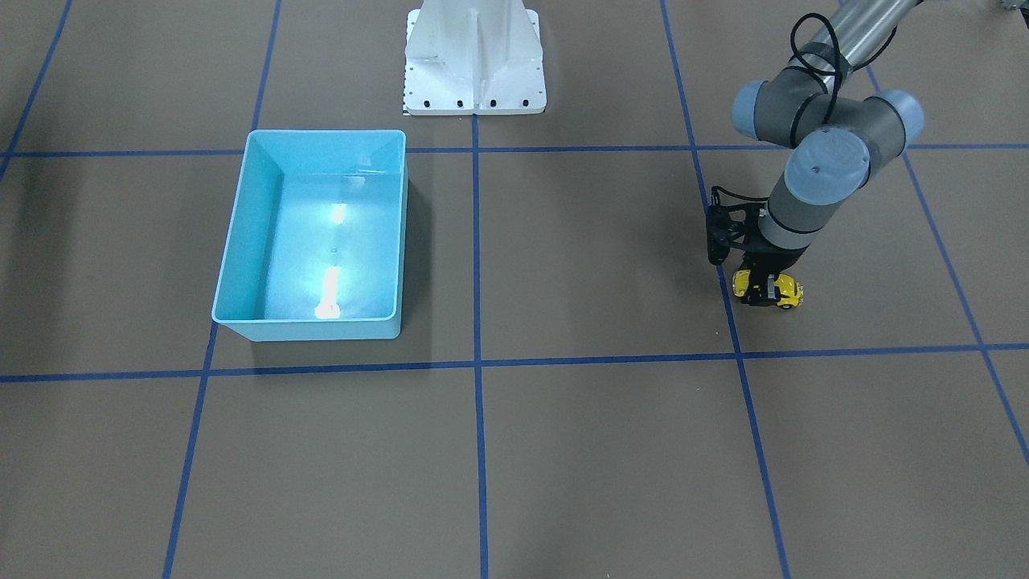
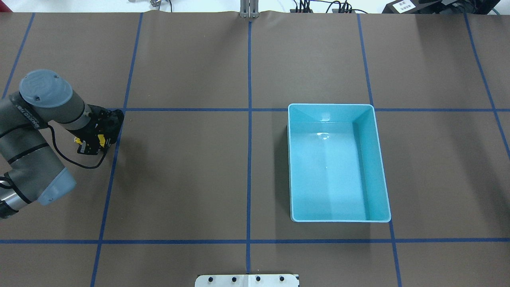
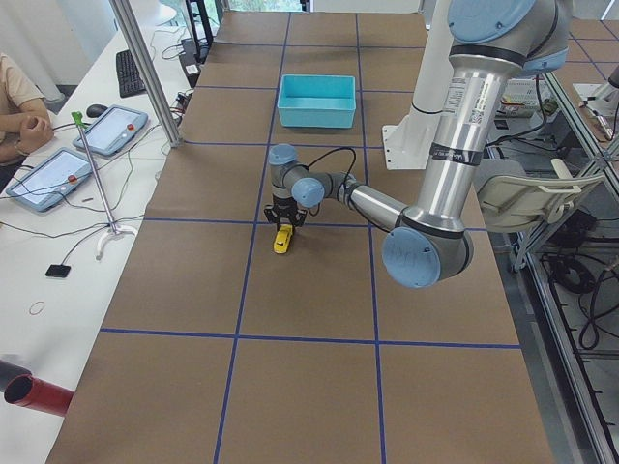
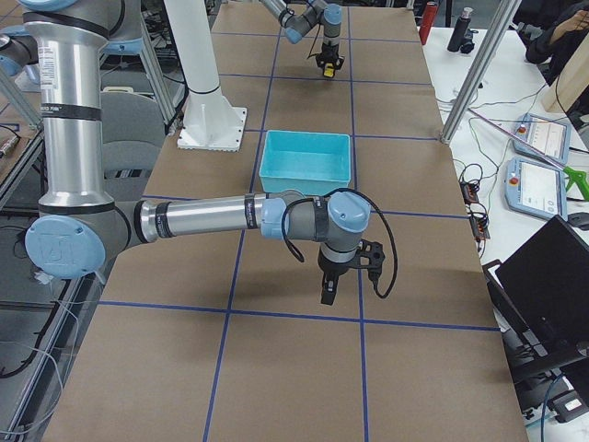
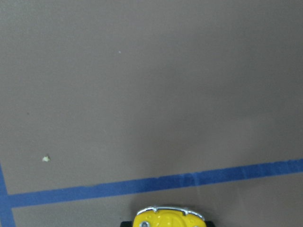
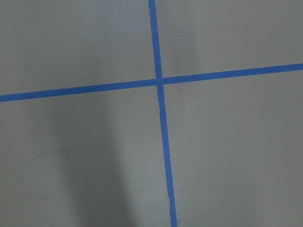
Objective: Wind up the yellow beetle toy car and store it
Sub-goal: 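Pull the car further back toward the robot with the left gripper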
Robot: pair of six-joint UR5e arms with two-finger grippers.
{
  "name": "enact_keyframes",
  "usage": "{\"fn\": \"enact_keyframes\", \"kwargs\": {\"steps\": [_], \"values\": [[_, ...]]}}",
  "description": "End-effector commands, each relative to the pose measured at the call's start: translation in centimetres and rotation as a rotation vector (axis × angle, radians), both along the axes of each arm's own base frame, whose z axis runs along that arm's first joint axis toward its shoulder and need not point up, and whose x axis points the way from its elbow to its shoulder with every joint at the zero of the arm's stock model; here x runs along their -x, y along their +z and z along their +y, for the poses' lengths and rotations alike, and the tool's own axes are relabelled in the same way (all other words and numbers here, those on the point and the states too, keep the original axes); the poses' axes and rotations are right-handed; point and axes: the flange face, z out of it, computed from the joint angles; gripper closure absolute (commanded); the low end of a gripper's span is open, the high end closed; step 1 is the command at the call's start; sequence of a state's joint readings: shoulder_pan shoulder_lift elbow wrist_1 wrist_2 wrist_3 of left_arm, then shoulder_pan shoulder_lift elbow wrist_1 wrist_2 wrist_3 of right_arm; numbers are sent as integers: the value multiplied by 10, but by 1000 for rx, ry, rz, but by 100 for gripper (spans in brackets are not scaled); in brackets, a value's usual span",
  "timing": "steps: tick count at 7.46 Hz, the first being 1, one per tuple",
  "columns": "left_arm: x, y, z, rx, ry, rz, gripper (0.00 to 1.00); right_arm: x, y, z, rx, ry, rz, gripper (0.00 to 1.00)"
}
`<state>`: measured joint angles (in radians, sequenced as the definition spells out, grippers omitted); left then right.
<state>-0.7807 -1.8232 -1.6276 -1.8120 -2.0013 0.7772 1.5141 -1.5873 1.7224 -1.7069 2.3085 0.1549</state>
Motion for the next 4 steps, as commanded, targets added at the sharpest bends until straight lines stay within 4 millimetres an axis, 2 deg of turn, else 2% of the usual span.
{"fn": "enact_keyframes", "kwargs": {"steps": [1, 4], "values": [[5, 8, 3, -3, 1, 0, 100, 0, -1, 0, -1, 0, 0, 0], [8, 15, 5, -8, 3, 6, 100, 0, 0, 0, -1, 0, 0, 0]]}}
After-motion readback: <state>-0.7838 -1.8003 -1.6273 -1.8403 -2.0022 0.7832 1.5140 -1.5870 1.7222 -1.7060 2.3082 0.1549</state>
